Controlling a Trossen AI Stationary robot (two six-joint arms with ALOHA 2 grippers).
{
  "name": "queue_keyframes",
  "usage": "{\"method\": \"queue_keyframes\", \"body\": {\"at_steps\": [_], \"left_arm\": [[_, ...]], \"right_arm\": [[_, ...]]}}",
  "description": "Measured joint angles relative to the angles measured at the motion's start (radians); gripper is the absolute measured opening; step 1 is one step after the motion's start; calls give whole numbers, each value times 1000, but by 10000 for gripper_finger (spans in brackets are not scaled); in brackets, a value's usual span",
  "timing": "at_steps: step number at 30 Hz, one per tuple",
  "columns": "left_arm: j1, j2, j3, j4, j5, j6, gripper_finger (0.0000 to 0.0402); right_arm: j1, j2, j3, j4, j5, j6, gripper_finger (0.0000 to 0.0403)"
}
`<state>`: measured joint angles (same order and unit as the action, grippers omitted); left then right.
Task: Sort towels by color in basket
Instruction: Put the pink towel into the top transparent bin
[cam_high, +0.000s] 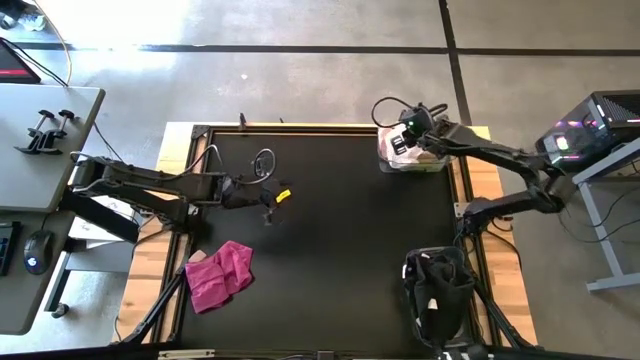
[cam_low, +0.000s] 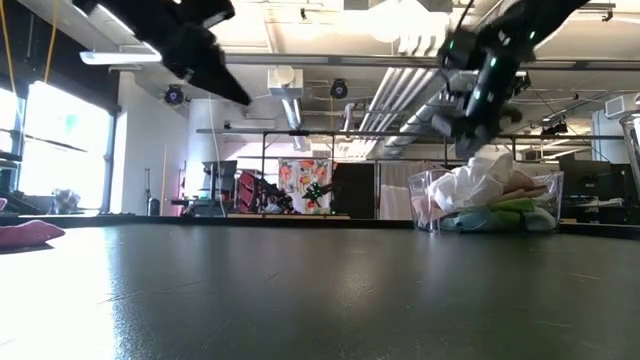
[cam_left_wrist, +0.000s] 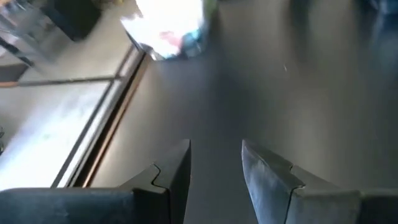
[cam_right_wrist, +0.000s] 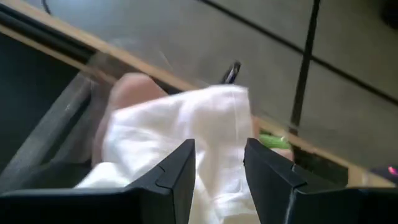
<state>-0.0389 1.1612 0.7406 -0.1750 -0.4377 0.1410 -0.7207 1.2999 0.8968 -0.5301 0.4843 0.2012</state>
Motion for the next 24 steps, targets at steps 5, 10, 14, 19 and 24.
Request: {"method": "queue_keyframes", "body": {"at_steps": [5, 10, 14, 19, 24], "left_arm": [[-91, -17, 85, -299, -5, -9, 129], [-238, 6, 125, -558, 66, 47, 129], [-323, 12, 125, -698, 210, -121, 129], [-376, 12, 123, -754, 473, -420, 129], [-449, 24, 122, -829, 543, -648, 150]], "right_arm": [[121, -137, -1, 12, 12, 0, 129], [330, -220, -100, 266, -90, 4, 129], [505, -216, -224, 639, -214, -2, 129], [661, -159, -348, 995, -228, -27, 129], [725, -119, -377, 1056, -178, -11, 129]]}}
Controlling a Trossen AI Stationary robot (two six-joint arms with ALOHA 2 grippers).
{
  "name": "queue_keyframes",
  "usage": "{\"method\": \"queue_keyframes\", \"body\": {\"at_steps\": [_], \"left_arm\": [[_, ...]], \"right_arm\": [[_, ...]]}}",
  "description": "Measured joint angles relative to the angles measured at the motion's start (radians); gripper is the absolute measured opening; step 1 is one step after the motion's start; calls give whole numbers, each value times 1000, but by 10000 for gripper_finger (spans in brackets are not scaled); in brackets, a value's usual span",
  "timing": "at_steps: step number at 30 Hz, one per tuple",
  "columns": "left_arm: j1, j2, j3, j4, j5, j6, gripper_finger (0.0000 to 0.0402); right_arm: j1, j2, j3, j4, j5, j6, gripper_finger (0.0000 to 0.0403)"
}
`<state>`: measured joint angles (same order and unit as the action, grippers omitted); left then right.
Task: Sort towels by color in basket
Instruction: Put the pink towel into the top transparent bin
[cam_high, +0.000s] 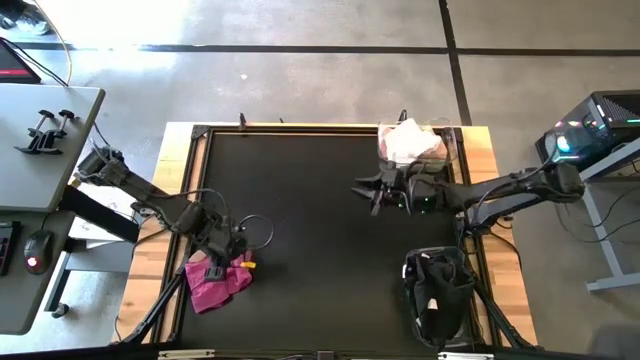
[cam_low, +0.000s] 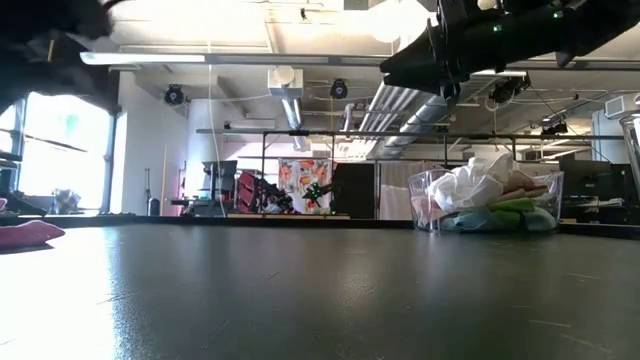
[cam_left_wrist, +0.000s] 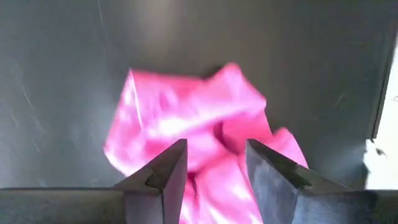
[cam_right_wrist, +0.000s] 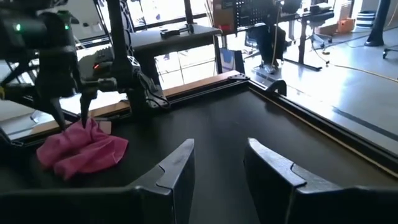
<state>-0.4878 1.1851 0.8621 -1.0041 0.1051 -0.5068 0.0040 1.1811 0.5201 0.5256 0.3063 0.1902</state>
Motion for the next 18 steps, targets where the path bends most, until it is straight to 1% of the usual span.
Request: {"method": "queue_keyframes", "body": {"at_steps": [1, 3, 5, 6, 8, 10, 13, 15, 18], "left_arm": [[-15, 6, -7, -10, 18, -64, 156], [-30, 16, -39, -14, 114, -157, 165], [-39, 34, -82, 9, 223, -182, 169], [-48, 45, -108, 28, 260, -182, 169], [-62, 70, -149, 69, 296, -156, 169], [-75, 103, -181, 128, 299, -113, 169], [-93, 166, -205, 182, 258, -48, 164], [-103, 211, -210, 211, 252, 29, 147], [-109, 275, -205, 222, 212, 119, 103]], "right_arm": [[6, 7, 0, 7, 8, 6, 129], [14, 17, 0, 13, 18, 11, 129], [22, 18, 0, 11, 19, 11, 129], [27, 18, 0, 12, 20, 11, 129], [37, 18, 0, 12, 20, 11, 129], [40, 17, 0, 12, 19, 11, 129], [38, 18, 0, 6, 20, 11, 129], [38, 17, 0, 8, 20, 11, 129], [39, 17, 0, 5, 19, 13, 129]]}}
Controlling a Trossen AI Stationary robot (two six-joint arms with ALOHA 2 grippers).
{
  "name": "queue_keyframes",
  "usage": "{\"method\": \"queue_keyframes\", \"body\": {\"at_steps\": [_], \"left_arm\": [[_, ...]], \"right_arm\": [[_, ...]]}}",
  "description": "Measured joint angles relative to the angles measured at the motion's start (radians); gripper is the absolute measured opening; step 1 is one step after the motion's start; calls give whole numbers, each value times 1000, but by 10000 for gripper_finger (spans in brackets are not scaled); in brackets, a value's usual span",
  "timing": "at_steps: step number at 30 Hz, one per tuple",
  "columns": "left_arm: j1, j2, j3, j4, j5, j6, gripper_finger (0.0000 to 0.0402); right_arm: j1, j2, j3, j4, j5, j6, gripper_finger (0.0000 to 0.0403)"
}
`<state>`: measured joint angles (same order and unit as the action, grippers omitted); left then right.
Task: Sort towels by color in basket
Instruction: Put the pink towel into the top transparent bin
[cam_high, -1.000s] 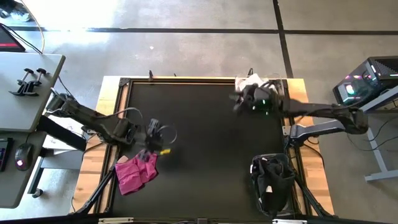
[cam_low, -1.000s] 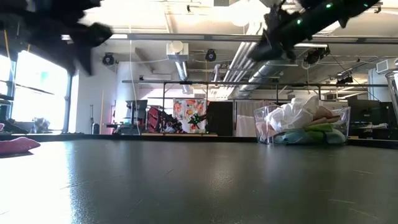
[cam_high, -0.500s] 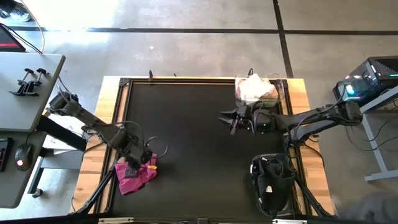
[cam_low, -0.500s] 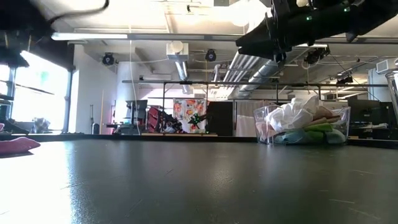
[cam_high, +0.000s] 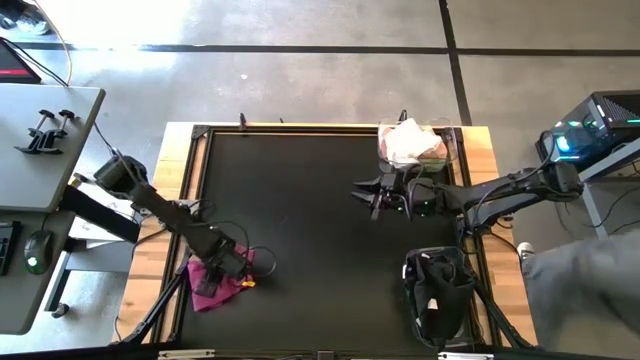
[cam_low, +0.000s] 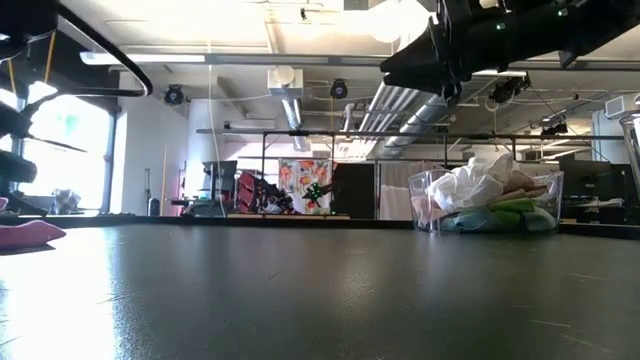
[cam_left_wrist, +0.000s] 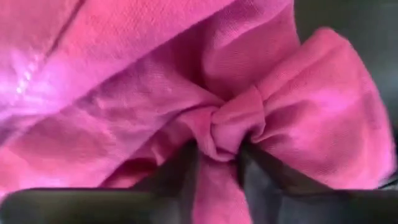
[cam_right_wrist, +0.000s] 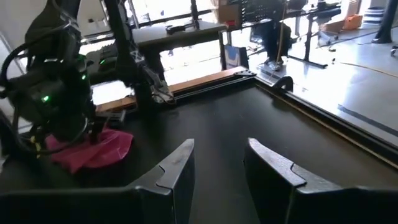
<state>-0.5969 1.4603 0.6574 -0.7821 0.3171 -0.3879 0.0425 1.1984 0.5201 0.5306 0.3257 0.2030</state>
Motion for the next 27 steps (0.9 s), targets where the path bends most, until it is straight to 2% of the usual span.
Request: {"method": "queue_keyframes", "body": {"at_steps": [3, 5, 6, 8, 10, 13, 16, 20, 27], "left_arm": [[17, 41, 6, -4, -47, 90, 43], [35, 48, 23, 3, -130, 143, 13], [49, 48, 36, 20, -203, 167, 10], [73, 44, 68, 63, -425, 219, 14], [92, 39, 92, 85, -597, 278, 12], [123, 7, 122, 231, -750, 398, 4], [177, -7, 115, 384, -806, 507, 3], [239, -12, 119, 594, -787, 597, 1], [334, -8, 88, 765, -773, 658, 1]], "right_arm": [[0, 0, 0, -34, -57, -20, 129], [3, 0, 0, -68, -117, -47, 129], [7, 0, 0, -82, -142, -54, 129], [23, 0, 0, -105, -176, -83, 129], [48, 7, 0, -126, -182, -125, 129], [82, 48, 0, -115, -184, -171, 129], [96, 130, 0, -39, -186, -177, 129], [95, 261, 11, 78, -188, -157, 139], [70, 502, 169, 97, -207, -190, 215]]}}
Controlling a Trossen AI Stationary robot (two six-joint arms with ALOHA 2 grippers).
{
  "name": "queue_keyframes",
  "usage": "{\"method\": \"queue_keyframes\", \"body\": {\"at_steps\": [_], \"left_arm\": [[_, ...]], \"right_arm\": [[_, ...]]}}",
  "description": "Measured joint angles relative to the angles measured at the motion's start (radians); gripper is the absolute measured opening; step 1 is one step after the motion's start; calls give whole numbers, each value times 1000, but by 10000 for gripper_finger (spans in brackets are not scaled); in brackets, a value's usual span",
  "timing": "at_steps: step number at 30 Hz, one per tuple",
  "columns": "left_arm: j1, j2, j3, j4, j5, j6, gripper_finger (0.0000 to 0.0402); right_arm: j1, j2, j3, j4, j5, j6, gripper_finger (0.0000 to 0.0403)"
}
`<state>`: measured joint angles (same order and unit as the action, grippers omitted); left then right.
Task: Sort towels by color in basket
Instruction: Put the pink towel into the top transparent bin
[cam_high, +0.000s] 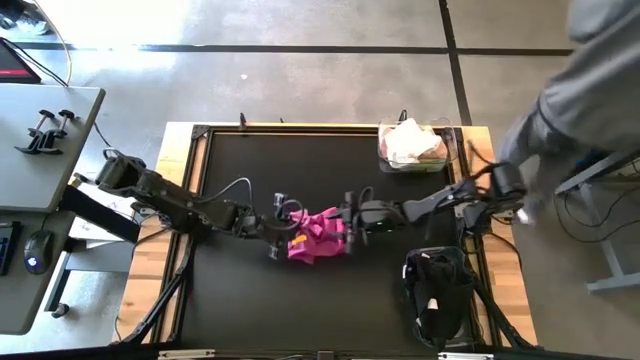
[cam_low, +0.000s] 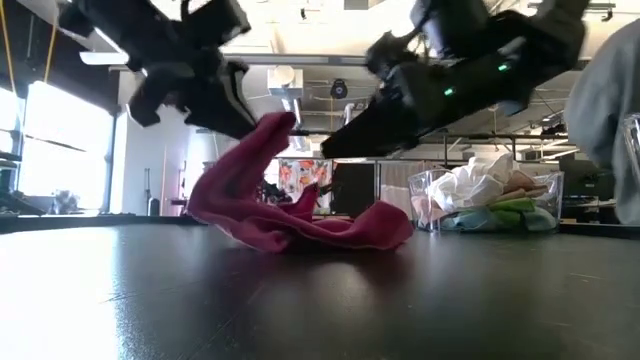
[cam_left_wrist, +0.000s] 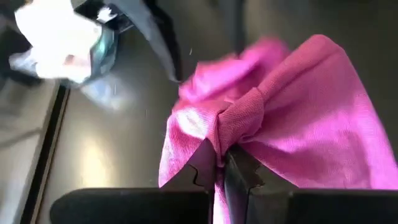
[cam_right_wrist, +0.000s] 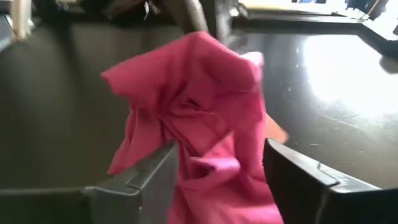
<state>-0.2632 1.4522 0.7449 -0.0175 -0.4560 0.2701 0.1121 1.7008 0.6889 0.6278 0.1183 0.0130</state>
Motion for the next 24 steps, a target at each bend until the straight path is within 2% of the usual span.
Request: {"method": "queue_keyframes", "body": {"at_steps": [4, 6, 10, 13, 16, 18, 21, 24], "left_arm": [[73, 1, -51, 79, 100, -60, 12], [111, 1, -58, 110, 196, -87, 33], [157, -7, -32, 107, 304, -119, 99], [166, -44, 25, 41, 316, -120, 146], [160, -93, 82, -137, 246, -145, 172], [152, -133, 101, -244, 149, -181, 178], [134, -187, 101, -383, -8, -239, 181], [119, -230, 76, -494, -147, -328, 181]], "right_arm": [[-1, 94, 130, -95, 6, -50, 243], [0, 99, 204, -251, 62, -60, 244], [-2, 95, 379, -655, 191, -30, 241], [-1, 94, 505, -939, 215, 11, 241], [-1, 93, 590, -1147, 215, 63, 241], [0, 93, 611, -1190, 214, 71, 241], [-1, 93, 581, -1036, 142, 6, 241], [-10, 114, 506, -766, 69, -10, 240]]}}
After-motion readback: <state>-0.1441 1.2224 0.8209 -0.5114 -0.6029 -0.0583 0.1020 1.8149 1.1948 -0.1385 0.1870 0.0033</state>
